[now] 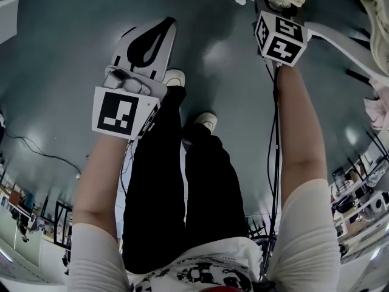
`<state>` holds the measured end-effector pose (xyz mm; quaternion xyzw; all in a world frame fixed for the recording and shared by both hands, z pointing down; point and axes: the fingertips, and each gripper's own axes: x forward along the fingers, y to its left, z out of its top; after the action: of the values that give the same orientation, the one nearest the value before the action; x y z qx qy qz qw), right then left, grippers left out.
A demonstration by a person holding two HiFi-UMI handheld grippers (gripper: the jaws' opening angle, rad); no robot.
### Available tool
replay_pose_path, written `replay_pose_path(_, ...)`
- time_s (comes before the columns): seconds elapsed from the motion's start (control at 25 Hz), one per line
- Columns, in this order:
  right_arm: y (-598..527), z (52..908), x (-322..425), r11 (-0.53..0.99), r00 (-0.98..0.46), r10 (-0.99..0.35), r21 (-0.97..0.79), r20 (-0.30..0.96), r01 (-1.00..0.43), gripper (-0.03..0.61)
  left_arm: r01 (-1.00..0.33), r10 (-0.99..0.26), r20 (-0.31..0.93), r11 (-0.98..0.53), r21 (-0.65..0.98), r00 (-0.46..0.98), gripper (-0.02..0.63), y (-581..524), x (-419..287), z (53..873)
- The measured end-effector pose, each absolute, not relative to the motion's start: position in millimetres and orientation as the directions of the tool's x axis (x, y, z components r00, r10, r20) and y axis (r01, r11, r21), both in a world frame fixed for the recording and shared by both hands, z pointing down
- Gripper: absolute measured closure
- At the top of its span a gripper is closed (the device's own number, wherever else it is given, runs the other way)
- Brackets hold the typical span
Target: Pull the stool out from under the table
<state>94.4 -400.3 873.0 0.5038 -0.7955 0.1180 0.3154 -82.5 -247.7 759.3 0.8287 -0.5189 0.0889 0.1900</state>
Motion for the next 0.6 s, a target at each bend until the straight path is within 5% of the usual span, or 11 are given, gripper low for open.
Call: replay_pose_path(0.6,-367,865,98,0.485,-0.305,-0.699,0.115,0.647,-0.867,0.310,-0.914,-0.854,0.329,-0.358,0.190,0.403,0.597,-227,-79,743)
